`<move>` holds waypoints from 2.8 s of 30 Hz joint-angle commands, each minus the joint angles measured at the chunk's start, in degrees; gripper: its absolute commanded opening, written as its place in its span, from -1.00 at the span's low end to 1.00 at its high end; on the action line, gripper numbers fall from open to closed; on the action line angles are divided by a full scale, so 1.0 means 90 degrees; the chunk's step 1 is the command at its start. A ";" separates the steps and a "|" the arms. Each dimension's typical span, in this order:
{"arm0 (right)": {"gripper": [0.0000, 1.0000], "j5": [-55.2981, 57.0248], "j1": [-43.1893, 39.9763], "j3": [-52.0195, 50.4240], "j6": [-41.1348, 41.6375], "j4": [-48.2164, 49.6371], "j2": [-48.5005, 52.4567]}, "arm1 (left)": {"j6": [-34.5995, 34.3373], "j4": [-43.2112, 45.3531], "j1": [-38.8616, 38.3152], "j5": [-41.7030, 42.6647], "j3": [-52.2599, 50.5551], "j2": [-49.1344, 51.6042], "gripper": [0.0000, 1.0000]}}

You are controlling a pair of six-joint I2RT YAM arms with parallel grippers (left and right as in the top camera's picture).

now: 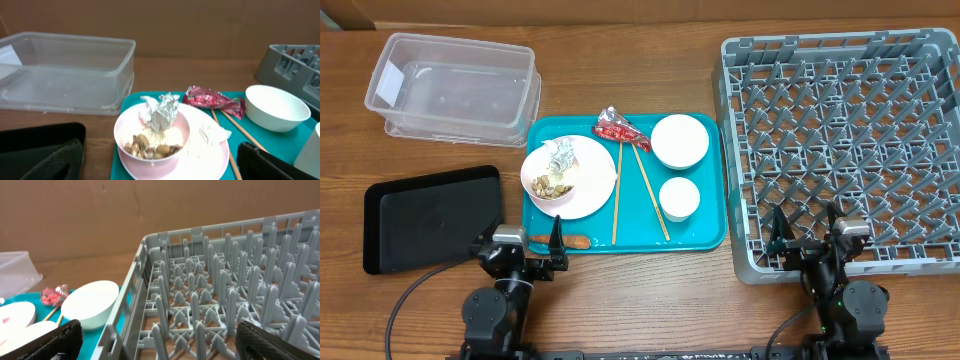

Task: Sort waste into correct bins and load items into the dishwasher
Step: 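Reach left gripper to the crumpled foil on the pink plate and grasp, then lift the foil with left gripper and drop it into the clear container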

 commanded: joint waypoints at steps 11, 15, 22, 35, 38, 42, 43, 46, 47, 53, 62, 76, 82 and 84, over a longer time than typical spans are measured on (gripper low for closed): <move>1.00 0.0182 0.0029 0.2943 0.0121 -0.1464 0.1739 | -0.0117 -0.1644 0.0005 -0.0041 0.3021 0.2528 1.00; 1.00 0.0177 0.0029 0.4138 0.0121 -0.2475 0.2866 | -0.0117 -0.2764 0.0005 -0.0019 0.4320 0.3665 0.99; 1.00 0.0000 0.0027 0.6062 0.0112 -0.4694 0.4507 | -0.0117 -0.5231 0.0005 0.0240 0.6450 0.4991 1.00; 1.00 0.0146 0.0022 0.6768 0.0095 -0.5498 0.5263 | -0.0289 -0.4646 0.0005 0.0432 0.6929 0.5969 0.99; 1.00 0.0146 0.0022 0.6768 0.0095 -0.5566 0.5268 | -0.0289 -0.4226 0.0000 0.0289 0.7006 0.6703 0.99; 1.00 0.0146 0.0022 0.6768 0.0095 -0.5651 0.5268 | -0.0289 -0.4085 0.0000 0.0287 0.7427 0.8060 1.00; 1.00 0.0146 0.0022 0.6768 0.0097 -0.5656 0.5268 | -0.0287 -0.4085 0.0000 0.0289 0.7536 0.8325 1.00; 1.00 0.0143 0.0022 0.6768 0.0097 -0.5656 0.5268 | -0.0287 -0.3993 0.0000 0.0289 0.7866 0.9204 1.00; 1.00 0.0143 0.0022 0.6768 0.0097 -0.5656 0.5268 | -0.0287 -0.3932 -0.0002 0.0289 0.7927 0.9425 1.00; 1.00 0.0143 0.0022 0.6768 0.0097 -0.5661 0.5331 | -0.0486 -0.3509 -0.0005 0.0318 0.8002 1.0676 1.00; 1.00 0.0143 0.0022 0.6768 0.0097 -0.5761 0.5484 | -0.0576 -0.3325 -0.0097 0.0362 0.8000 1.1441 0.84; 1.00 0.0151 0.0022 0.6768 0.0095 -0.5795 0.5583 | -0.0576 -0.2968 -0.0508 0.0333 0.7997 1.1604 -0.52; 1.00 0.0376 0.0022 0.6768 0.0097 -0.5797 0.5581 | -0.0573 -0.3014 -0.0493 0.0228 0.8048 1.1540 -0.92; 1.00 0.0379 0.0022 0.6768 0.0097 -0.5797 0.5581 | -0.0573 -0.3169 -0.0486 0.0019 0.8221 1.1441 -0.92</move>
